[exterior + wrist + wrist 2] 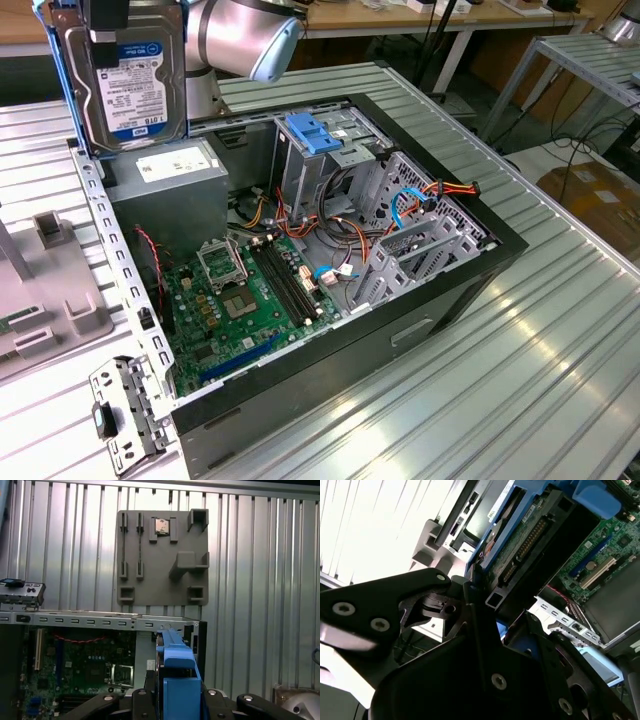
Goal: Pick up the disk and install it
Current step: 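Pick up the disk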
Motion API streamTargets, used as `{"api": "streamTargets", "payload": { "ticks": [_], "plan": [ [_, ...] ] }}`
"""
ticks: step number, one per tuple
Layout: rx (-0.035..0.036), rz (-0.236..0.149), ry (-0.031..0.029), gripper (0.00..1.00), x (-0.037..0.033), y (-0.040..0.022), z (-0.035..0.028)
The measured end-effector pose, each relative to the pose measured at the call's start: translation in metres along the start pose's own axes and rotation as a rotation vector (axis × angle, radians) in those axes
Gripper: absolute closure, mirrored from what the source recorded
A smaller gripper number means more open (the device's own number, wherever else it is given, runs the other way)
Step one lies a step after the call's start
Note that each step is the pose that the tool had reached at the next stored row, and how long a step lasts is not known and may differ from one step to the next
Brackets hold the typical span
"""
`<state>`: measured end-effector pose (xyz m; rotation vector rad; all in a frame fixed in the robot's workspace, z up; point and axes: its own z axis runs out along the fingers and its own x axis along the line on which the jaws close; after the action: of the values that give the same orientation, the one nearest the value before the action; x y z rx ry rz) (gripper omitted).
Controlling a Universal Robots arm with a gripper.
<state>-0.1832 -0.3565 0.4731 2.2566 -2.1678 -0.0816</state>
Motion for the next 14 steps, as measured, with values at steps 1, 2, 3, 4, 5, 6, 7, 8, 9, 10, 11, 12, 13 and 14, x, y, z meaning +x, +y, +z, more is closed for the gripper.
{"api": "streamTargets", "payload": {
  "ticks": [1, 2, 3, 4, 5, 6, 7, 8, 9, 10, 11, 12, 13, 14],
  "plan": [
    [0.0000, 0.000, 0.0000, 0.63, 0.0009, -0.0004, 0.0000],
    [0.0000, 0.000, 0.0000, 0.63, 0.0013, -0.0006, 0.0000],
    [0.0000, 0.000, 0.0000, 0.63, 0.0021, -0.0009, 0.0000],
    [0.0000, 0.000, 0.0000, 0.63, 0.0031, -0.0013, 0.0000],
    [0.0000, 0.000, 0.0000, 0.63, 0.0036, -0.0015, 0.0000],
    [0.0000, 0.000, 0.0000, 0.63, 0.0041, -0.0017, 0.0000],
    [0.0000, 0.000, 0.0000, 0.63, 0.0054, -0.0023, 0.0000],
    [0.0000, 0.000, 0.0001, 0.63, 0.0059, -0.0025, 0.0000],
    [0.0000, 0.000, -0.0001, 0.63, 0.0065, -0.0027, 0.0001],
    [0.0000, 0.000, 0.0000, 0.63, 0.0071, -0.0029, 0.0000],
    [0.0000, 0.000, 0.0000, 0.63, 0.0075, -0.0031, 0.0000],
    [0.0000, 0.000, 0.0000, 0.63, 0.0088, -0.0036, 0.0001],
    [0.0000, 0.000, 0.0000, 0.63, 0.0097, -0.0039, 0.0001],
    [0.0000, 0.000, 0.0000, 0.63, 0.0110, -0.0043, 0.0000]
  ]
}}
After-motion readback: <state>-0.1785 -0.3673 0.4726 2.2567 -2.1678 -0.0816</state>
